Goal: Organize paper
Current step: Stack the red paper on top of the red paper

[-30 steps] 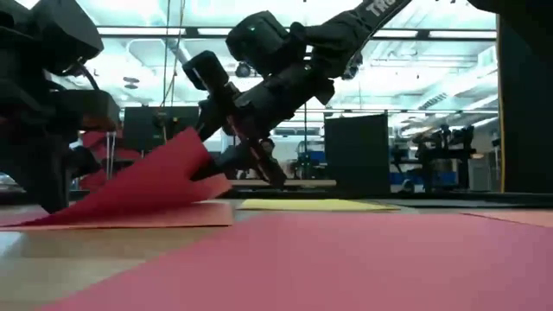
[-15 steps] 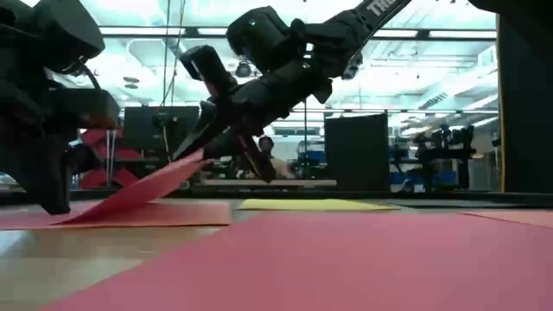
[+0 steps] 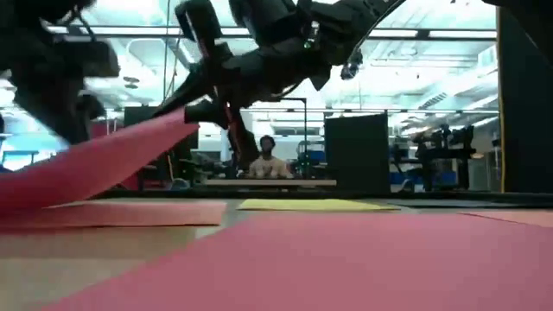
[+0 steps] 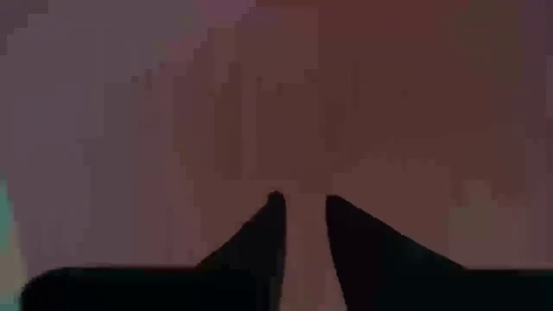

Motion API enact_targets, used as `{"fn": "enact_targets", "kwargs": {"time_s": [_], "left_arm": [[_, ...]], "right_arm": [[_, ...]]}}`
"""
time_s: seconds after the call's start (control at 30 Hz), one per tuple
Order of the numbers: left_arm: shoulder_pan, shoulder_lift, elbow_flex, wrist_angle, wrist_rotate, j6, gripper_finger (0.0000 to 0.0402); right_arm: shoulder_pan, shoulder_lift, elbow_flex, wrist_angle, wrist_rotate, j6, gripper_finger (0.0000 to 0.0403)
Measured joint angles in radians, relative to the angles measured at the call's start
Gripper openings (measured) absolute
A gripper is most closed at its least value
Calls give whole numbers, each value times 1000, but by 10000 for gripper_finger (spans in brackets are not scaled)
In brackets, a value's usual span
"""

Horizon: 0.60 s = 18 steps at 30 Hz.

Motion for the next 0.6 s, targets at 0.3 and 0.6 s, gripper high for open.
{"fn": "enact_targets", "kwargs": {"time_s": [0.3,0.6], "left_arm": [[-1,-95,0,81,-23,-1,72],[-1,-91,0,89,-46,6,72]], "right_arm": [[61,-116,-1,-114,174,-41,0],[173,-278,-172,-93,382,54,0]]}}
